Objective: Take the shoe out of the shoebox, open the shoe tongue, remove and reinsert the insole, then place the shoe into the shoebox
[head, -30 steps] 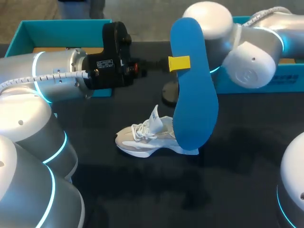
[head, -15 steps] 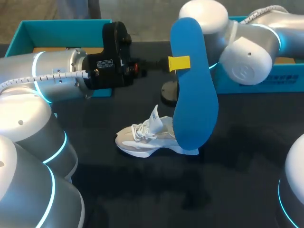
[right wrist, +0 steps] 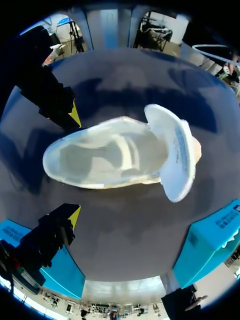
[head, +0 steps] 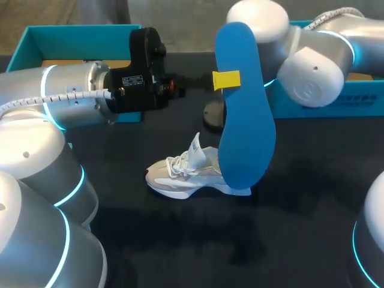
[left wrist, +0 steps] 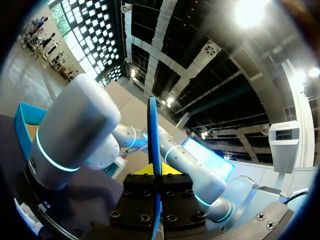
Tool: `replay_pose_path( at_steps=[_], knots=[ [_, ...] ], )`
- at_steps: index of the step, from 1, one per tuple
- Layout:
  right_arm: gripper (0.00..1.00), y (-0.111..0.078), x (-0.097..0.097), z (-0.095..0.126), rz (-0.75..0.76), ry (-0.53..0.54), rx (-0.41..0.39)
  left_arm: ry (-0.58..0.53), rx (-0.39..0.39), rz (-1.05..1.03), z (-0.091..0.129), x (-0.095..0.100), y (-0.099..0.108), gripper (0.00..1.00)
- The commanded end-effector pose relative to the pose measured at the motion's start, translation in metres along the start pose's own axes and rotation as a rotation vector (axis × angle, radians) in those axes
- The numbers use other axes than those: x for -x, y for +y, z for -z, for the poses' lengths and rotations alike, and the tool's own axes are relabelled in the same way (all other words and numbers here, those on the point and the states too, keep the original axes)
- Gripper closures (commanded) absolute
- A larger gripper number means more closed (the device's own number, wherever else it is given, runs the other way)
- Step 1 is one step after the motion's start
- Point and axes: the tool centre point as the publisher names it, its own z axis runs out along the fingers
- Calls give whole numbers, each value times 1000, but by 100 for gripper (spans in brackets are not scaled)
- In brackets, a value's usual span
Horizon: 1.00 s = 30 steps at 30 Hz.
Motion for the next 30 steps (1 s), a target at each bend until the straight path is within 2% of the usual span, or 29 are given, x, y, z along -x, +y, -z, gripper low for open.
replay_pose_path(
  at_steps=[1, 9, 19, 30],
  knots=[
    [0, 7, 13, -1, -6, -10, -4, 0, -3, -1, -3, 0, 0, 100],
    [0, 24, 28, -12, -2, -15, 6, 0, -3, -1, -3, 0, 0, 100],
    [0, 40, 28, -40, 1, 8, 37, 0, -3, -1, -3, 0, 0, 100],
    [0, 53, 27, -53, -12, 5, 40, 0, -3, -1, -3, 0, 0, 100]
  ],
)
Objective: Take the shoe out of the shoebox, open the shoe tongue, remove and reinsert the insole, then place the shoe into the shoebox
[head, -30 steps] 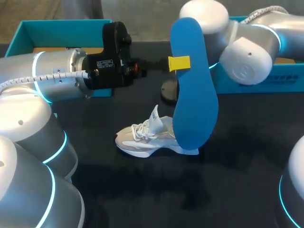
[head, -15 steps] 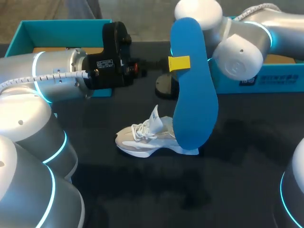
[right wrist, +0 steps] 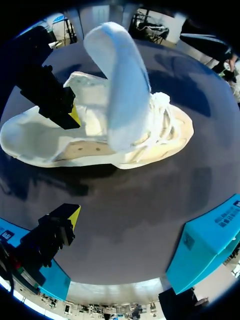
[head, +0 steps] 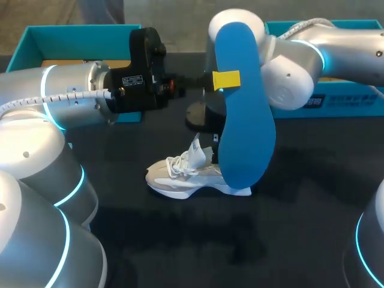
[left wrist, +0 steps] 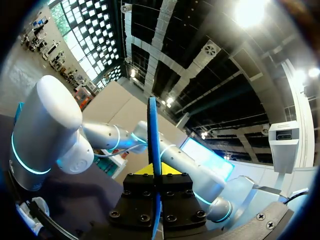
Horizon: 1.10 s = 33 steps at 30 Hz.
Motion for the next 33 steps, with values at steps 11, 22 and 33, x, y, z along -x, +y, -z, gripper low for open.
replay_pose_path(
  at_steps=[11, 22, 33],
  knots=[
    [86, 3, -4, -18, -31, 22, -24, 0, -3, -1, -3, 0, 0, 100],
    [100, 1, -10, -25, -29, 65, -30, 0, -3, -1, -3, 0, 0, 100],
    [100, -1, -13, -6, -107, 127, -75, 0, -3, -1, -3, 0, 0, 100]
  ],
)
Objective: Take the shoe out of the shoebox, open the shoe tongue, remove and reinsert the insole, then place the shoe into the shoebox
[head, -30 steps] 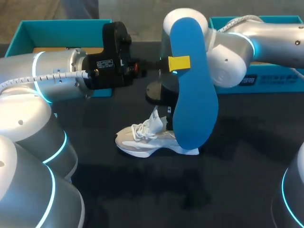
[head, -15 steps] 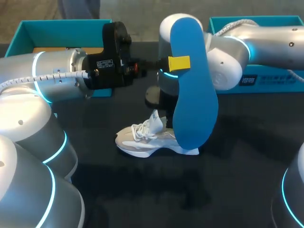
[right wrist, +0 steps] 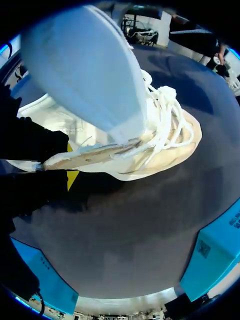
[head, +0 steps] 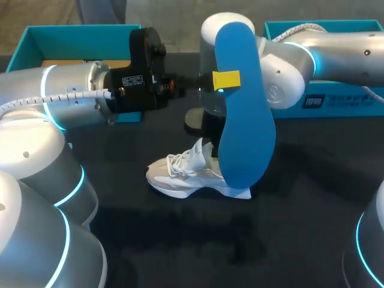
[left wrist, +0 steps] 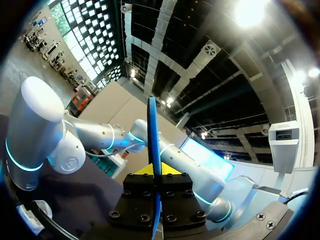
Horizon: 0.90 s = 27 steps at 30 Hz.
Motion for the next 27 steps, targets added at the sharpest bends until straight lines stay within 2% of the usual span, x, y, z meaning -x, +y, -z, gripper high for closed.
replay_pose_path(
  at_steps=[1, 5, 8, 11, 18, 23, 27],
  knots=[
    [100, 5, 2, 13, -43, 23, -37, 0, -3, -1, -3, 0, 0, 100],
    [100, 6, 0, 21, -127, 57, -67, 0, -3, -1, -3, 0, 0, 100],
    [100, 5, -1, 26, -208, 91, -54, 0, -3, -1, -3, 0, 0, 100],
    [100, 4, 0, 29, -303, 130, -6, 0, -3, -1, -3, 0, 0, 100],
    [100, -1, 5, 50, -517, 132, 91, 0, -3, -1, -3, 0, 0, 100],
    [100, -2, 3, 62, -666, 138, 127, 0, -3, -1, -3, 0, 0, 100],
    [100, -1, 0, 62, -751, 152, 139, 0, -3, -1, -3, 0, 0, 100]
  ],
)
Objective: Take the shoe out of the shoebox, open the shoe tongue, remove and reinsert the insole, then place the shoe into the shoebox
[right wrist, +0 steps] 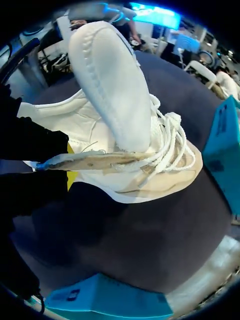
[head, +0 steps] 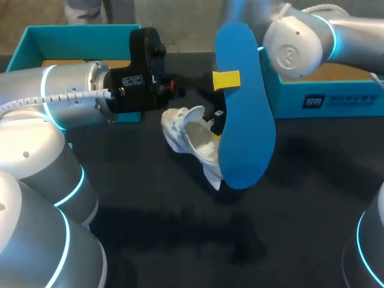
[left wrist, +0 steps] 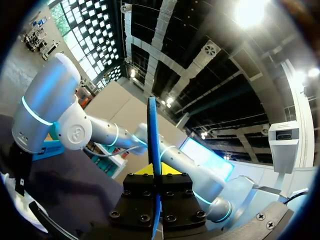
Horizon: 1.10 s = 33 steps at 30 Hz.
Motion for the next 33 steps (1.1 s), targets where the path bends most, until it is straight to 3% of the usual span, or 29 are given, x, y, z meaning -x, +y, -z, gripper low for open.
replay_pose_path(
  at_steps=[1, 9, 18, 33],
  knots=[
    [100, -10, -2, 1, -76, 14, 66, 0, -3, -1, -3, 0, 0, 100],
    [100, -8, -2, -8, -236, 18, 59, 0, -3, -1, -3, 0, 0, 100],
    [100, -21, 3, -13, -438, 31, 88, 0, -3, -1, -3, 0, 0, 100],
    [100, -14, -7, -49, -504, 98, 121, 0, -3, -1, -3, 0, 0, 100]
  ],
)
